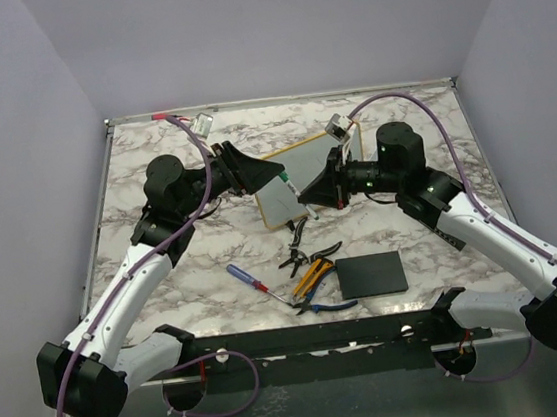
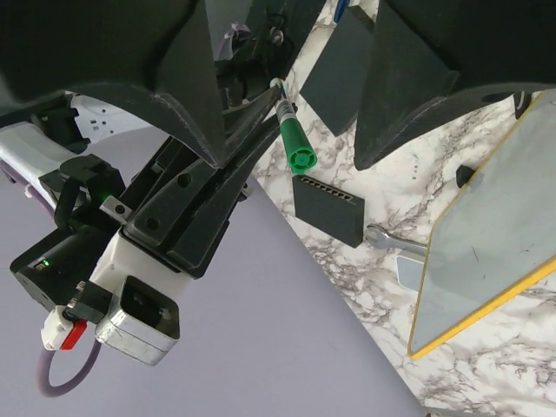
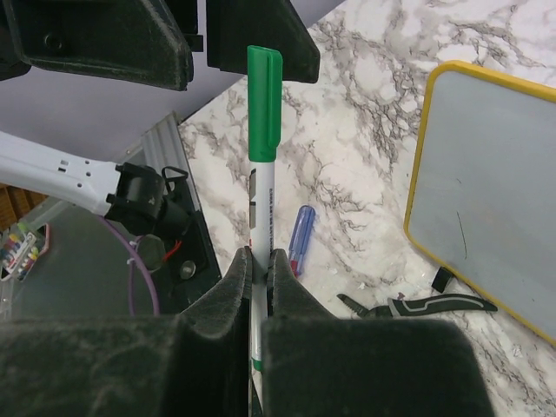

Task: Write a sentence on the whiteboard
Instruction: Open the whiteboard marker at the center of the board.

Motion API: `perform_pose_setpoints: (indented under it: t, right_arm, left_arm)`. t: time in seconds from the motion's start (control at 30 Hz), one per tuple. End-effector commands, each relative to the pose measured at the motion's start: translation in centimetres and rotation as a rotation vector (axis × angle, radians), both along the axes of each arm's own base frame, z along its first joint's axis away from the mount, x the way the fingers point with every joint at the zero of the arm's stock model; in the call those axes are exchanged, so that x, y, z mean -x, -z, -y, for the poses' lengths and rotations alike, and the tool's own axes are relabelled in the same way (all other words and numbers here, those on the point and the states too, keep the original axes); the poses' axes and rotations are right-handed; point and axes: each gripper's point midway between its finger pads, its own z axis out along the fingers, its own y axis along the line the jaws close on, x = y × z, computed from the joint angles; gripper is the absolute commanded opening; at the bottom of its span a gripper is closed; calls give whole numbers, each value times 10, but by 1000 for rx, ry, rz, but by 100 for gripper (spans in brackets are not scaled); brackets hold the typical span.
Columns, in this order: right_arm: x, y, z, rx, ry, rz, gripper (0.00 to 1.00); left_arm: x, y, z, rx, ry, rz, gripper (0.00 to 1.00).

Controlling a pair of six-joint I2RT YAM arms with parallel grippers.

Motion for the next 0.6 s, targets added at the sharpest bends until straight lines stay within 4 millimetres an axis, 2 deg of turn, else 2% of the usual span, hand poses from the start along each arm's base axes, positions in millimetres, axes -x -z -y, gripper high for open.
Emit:
perform_pose_setpoints:
  t: [0.0,0.07,0.2,0.37,0.57]
  right_arm:
    - [0,-15,-6,-27,-29,57,0]
    - [-2,-15,-7,-28,-30,56,0]
    - [-4,-14,-9,-28,-36,55,0]
    - [-7,-12,-11,-24,-33,53,0]
    - [-8,-14,-12,-29,-31,55,0]
  left_arm:
    - [3,-9,1,54,8,8,59]
    - [2,-6,1,52,7,2,59]
    - [2,-1,3,48,12,-16,51]
    - [1,4,5,41,23,-31,50]
    - [-1,20,8,27,32,-77,50]
